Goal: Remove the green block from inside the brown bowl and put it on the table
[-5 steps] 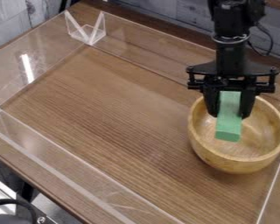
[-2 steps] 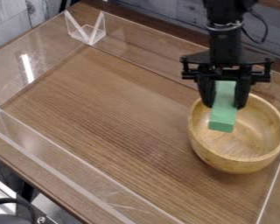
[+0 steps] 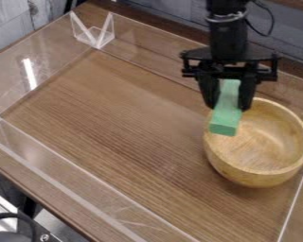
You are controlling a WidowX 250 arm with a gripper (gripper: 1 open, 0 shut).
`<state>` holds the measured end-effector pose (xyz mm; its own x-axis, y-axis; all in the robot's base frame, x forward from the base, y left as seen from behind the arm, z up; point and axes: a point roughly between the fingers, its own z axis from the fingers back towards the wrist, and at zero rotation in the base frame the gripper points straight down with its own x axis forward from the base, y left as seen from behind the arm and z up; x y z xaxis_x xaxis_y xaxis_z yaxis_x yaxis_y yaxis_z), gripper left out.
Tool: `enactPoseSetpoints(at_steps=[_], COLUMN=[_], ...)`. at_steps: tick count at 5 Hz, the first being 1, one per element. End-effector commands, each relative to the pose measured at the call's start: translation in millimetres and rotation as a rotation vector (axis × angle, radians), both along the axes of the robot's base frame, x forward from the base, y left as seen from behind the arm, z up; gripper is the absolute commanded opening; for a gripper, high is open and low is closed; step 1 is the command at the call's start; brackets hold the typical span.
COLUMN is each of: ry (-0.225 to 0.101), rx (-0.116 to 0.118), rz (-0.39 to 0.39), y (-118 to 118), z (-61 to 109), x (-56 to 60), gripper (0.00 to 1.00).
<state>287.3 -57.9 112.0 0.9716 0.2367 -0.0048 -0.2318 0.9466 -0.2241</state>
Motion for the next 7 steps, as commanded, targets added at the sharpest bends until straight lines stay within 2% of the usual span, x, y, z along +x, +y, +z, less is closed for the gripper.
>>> enactPoseSetpoints(at_steps=[1,2,4,6,7], ry=[-0.058,-0.058,-0.03,-0.006,-0.007], rx=[0.005,0.01,0.033,0.057,0.068], rz=[-0.032,-0.061,-0.127,-0.168,-0.183], y=[12.5,19.3,28.2,30.5,27.9], z=[18.0,18.8,19.0,6.0,-1.9], x=[-5.1,-14.1,-37.0,-54.5,-59.0], gripper=[0.0,0.0,0.0,0.0,0.0])
